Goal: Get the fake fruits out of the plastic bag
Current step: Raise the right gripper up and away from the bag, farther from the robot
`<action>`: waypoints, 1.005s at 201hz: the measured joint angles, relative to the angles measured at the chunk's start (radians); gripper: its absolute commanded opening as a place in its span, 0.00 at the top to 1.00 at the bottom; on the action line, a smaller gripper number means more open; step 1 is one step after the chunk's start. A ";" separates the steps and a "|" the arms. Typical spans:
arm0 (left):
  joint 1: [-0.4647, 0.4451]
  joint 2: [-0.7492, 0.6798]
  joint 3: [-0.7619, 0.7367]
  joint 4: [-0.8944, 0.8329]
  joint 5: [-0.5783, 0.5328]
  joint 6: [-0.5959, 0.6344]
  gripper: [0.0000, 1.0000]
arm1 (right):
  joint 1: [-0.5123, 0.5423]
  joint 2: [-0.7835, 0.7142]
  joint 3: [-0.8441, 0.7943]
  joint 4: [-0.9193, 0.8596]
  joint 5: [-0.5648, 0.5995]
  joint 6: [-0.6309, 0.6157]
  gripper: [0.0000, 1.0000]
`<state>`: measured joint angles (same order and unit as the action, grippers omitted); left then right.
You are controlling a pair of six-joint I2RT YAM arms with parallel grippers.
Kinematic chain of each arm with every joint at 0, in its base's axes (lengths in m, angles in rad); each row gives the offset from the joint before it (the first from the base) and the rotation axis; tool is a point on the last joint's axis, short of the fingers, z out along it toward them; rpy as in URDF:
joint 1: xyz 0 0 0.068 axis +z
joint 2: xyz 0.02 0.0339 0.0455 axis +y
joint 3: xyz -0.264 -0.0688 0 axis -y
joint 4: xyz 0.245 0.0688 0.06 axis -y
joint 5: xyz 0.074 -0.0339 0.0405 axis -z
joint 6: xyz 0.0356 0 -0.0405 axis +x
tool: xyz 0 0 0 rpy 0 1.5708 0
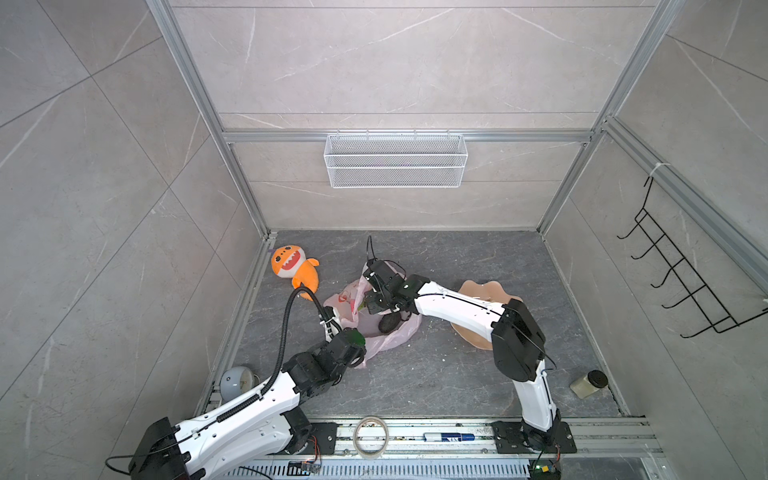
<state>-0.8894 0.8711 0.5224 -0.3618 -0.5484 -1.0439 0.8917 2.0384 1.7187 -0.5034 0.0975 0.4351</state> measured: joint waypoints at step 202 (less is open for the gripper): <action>0.000 0.030 -0.011 0.025 0.000 0.005 1.00 | -0.405 -0.286 -0.138 0.005 -0.776 0.003 0.89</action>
<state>-0.8894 0.9009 0.5114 -0.3370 -0.5480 -1.0389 0.4866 1.7519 1.5806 -0.4980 -0.6781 0.4377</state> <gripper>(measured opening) 0.048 0.102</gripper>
